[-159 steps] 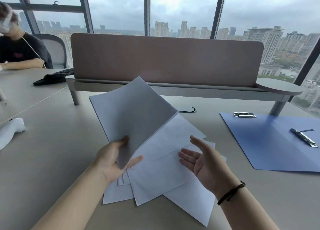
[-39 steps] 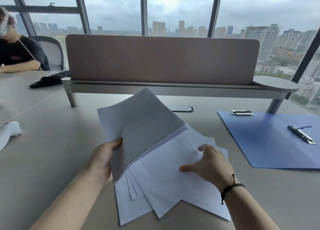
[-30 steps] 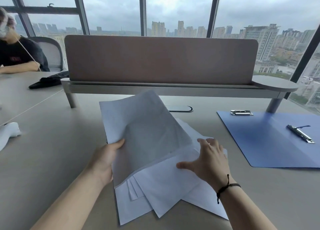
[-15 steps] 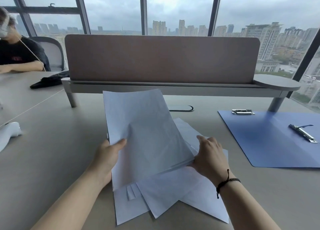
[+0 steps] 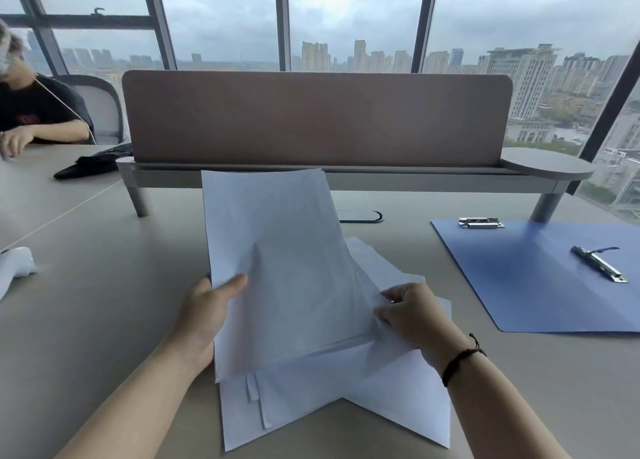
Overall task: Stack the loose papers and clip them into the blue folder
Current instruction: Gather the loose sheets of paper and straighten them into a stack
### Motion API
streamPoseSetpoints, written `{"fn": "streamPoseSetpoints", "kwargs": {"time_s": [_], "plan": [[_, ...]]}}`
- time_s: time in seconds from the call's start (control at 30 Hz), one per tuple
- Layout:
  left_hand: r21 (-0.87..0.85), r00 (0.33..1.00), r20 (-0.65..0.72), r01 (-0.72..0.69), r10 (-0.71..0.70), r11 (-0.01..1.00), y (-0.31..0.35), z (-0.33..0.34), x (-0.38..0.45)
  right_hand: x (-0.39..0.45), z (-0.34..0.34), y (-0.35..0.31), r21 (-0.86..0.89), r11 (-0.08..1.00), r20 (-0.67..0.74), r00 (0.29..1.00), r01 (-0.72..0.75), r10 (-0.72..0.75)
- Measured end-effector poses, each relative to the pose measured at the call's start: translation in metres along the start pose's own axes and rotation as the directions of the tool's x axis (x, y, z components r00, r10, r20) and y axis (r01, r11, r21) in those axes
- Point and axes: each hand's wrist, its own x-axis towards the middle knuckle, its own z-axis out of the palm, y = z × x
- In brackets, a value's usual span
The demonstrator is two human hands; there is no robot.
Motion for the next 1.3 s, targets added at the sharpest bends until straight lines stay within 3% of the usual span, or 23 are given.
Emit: {"fn": "streamPoseSetpoints", "kwargs": {"time_s": [0.1, 0.27, 0.47, 0.57, 0.63, 0.73, 0.8, 0.87, 1.03, 1.23, 1.3], "plan": [[0.006, 1.000, 0.004, -0.011, 0.011, 1.000, -0.001, 0.001, -0.002, -0.002, 0.001, 0.002, 0.191, 0.981, 0.032, 0.999, -0.023, 0.017], [-0.054, 1.000, 0.019, -0.021, 0.022, 0.998, 0.003, 0.003, -0.004, -0.008, 0.006, -0.002, 0.592, 0.803, 0.127, 0.992, -0.073, -0.003], [-0.086, 0.997, 0.062, -0.049, 0.054, 0.995, 0.005, 0.001, -0.004, -0.020, 0.008, -0.009, 0.684, 0.727, 0.207, 0.971, -0.058, -0.118], [-0.040, 0.976, 0.057, -0.207, 0.209, 0.977, 0.007, 0.004, -0.010, -0.022, 0.009, -0.011, 0.740, 0.673, 0.173, 0.971, -0.018, -0.164], [-0.018, 0.926, 0.046, -0.373, 0.374, 0.928, 0.011, 0.006, -0.015, -0.025, 0.009, -0.014, 0.724, 0.681, 0.107, 0.957, 0.111, -0.269], [-0.030, 0.773, 0.057, -0.631, 0.632, 0.775, 0.019, 0.007, -0.020, -0.029, 0.010, -0.017, 0.707, 0.653, 0.047, 0.903, 0.272, -0.427], [-0.058, 0.701, 0.085, -0.706, 0.708, 0.706, 0.021, 0.007, -0.020, -0.030, 0.012, -0.017, 0.715, 0.618, 0.023, 0.873, 0.327, -0.487], [-0.081, 0.720, 0.110, -0.681, 0.685, 0.728, 0.018, 0.009, -0.018, -0.031, 0.016, -0.016, 0.711, 0.608, 0.003, 0.863, 0.353, -0.505], [-0.107, 0.924, 0.168, -0.329, 0.344, 0.938, 0.008, 0.009, -0.020, -0.032, 0.027, -0.006, 0.681, 0.664, 0.023, 0.898, 0.307, -0.439], [-0.147, 0.946, 0.316, -0.028, 0.074, 0.989, 0.008, 0.006, -0.019, -0.030, 0.032, -0.003, 0.684, 0.667, 0.013, 0.910, 0.295, -0.415], [-0.089, 0.949, 0.311, -0.018, 0.045, 0.996, 0.006, 0.007, -0.019, -0.027, 0.032, -0.003, 0.682, 0.669, -0.009, 0.918, 0.295, -0.396]]}}
